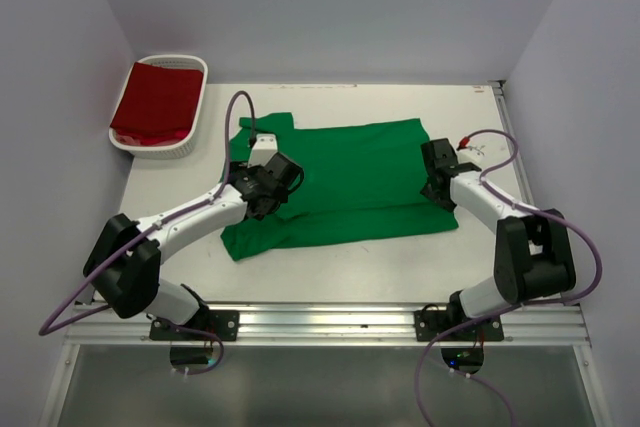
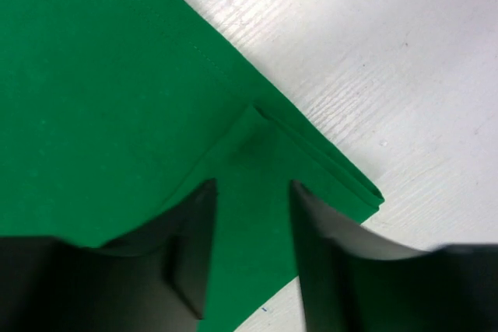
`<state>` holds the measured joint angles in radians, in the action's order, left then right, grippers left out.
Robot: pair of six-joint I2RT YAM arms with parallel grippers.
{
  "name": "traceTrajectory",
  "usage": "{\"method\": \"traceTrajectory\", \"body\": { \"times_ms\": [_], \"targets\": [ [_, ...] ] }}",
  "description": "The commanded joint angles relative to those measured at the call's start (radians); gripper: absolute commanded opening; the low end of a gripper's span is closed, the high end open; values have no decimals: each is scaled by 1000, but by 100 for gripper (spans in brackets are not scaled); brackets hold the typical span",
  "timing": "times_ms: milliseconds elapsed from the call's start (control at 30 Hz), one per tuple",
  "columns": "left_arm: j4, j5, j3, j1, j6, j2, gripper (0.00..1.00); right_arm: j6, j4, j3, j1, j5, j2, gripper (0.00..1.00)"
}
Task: Fold and stack the t-shirts
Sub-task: Fold the flattened tshirt in 1/3 of the way
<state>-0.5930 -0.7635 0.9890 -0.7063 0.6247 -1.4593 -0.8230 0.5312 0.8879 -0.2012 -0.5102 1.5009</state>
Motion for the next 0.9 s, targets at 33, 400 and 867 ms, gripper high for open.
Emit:
{"method": "traceTrajectory", "body": {
  "times_ms": [33, 400, 867],
  "targets": [
    [42, -43, 4, 10, 18, 46, 100, 41, -68, 23, 5, 4, -40, 58],
    [71, 64, -25, 8, 18, 109, 98, 171, -142, -7, 5, 62, -291, 37],
    [157, 213, -84, 14, 214, -67, 0, 203, -151, -69, 2, 266, -249, 0]
  ]
}}
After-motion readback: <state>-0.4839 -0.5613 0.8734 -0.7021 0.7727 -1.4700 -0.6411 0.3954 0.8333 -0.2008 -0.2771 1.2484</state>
